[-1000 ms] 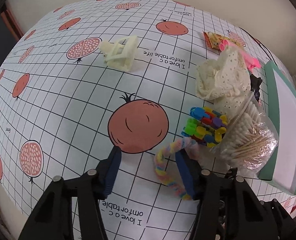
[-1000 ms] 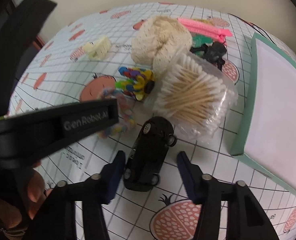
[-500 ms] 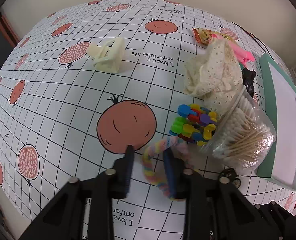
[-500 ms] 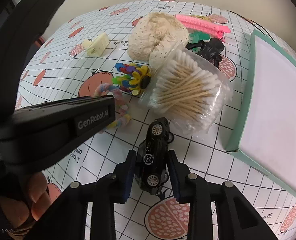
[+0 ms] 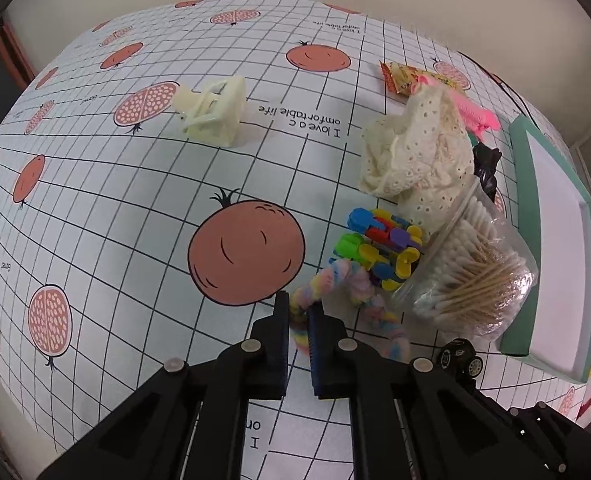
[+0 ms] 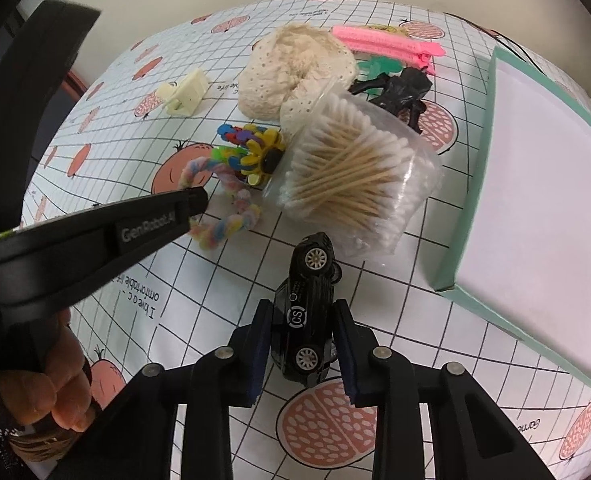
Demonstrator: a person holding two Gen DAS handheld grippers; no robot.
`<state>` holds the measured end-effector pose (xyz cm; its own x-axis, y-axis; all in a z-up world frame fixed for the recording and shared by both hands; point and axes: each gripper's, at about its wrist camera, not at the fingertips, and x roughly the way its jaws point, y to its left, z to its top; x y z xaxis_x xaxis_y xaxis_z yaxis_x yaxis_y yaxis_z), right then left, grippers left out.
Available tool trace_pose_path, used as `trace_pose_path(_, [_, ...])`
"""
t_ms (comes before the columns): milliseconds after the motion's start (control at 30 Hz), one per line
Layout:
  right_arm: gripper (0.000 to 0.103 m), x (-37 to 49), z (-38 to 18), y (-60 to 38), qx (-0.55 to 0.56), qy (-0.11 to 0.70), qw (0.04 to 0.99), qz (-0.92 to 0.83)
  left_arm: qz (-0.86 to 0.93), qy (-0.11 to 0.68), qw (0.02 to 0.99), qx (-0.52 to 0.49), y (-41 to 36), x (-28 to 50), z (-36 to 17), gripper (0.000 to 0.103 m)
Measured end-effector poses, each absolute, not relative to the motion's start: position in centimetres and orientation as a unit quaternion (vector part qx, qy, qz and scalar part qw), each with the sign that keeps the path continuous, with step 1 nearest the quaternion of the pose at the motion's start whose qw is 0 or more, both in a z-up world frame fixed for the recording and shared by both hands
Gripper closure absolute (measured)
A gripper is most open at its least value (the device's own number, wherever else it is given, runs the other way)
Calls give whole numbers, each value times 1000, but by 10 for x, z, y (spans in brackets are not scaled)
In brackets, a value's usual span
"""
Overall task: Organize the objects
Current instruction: 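Grasp the black toy car with the right gripper while the left grasps the rainbow ring, then carry the car and rainbow ring over the teal-rimmed tray with both grippers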
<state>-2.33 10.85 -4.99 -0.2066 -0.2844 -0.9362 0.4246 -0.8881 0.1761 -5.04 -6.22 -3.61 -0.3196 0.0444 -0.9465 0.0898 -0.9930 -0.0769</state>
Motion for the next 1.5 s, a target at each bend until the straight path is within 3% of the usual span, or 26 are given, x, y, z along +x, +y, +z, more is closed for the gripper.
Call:
trace_pose_path(733, [72,-36,2,146,516,13,216,-829,-890,80,14,448,-41,-53,41,95])
trace_pose_path(1500, [72,-75,-7,276,528,-42,83,-844,-890,34,-60,451,57,-47,42,95])
